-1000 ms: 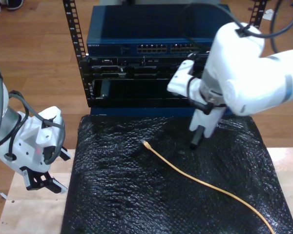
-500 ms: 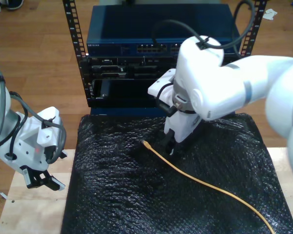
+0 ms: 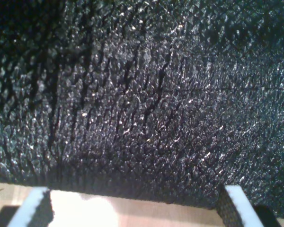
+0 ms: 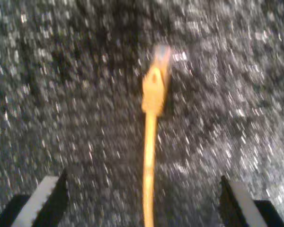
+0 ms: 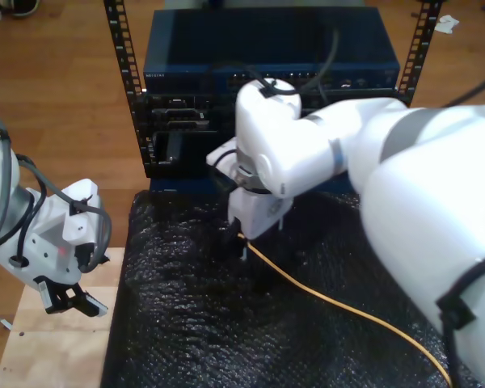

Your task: Grab the cable and plug it in

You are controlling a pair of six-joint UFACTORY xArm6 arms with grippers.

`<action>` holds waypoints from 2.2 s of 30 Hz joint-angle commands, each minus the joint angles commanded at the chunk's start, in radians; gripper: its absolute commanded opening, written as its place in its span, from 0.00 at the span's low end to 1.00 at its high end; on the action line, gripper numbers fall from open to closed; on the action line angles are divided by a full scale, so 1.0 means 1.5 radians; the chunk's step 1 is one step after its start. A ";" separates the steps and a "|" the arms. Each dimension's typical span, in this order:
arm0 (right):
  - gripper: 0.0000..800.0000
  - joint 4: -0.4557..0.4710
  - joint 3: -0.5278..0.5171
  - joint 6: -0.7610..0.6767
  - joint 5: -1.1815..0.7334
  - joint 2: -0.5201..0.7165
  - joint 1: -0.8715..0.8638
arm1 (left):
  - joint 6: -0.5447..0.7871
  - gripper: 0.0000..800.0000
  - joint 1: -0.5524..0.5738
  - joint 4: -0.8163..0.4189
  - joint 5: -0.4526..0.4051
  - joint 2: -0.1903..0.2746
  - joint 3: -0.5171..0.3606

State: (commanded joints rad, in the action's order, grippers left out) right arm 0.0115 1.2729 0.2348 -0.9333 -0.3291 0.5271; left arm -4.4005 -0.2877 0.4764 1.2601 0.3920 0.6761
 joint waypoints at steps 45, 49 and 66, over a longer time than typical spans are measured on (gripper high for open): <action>0.40 0.055 0.075 0.004 -0.001 -0.095 0.008 | 0.001 1.00 -0.001 0.000 0.001 0.000 -0.001; 0.31 0.056 0.077 0.005 -0.001 -0.095 0.013 | 0.001 1.00 -0.001 0.000 0.001 0.000 -0.001; 0.31 0.056 0.081 0.005 -0.003 -0.101 0.013 | 0.001 1.00 0.000 -0.001 0.001 0.000 -0.004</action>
State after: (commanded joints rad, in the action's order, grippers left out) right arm 0.0959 1.3942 0.2424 -0.9379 -0.4810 0.5470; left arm -4.3990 -0.2877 0.4749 1.2616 0.3920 0.6699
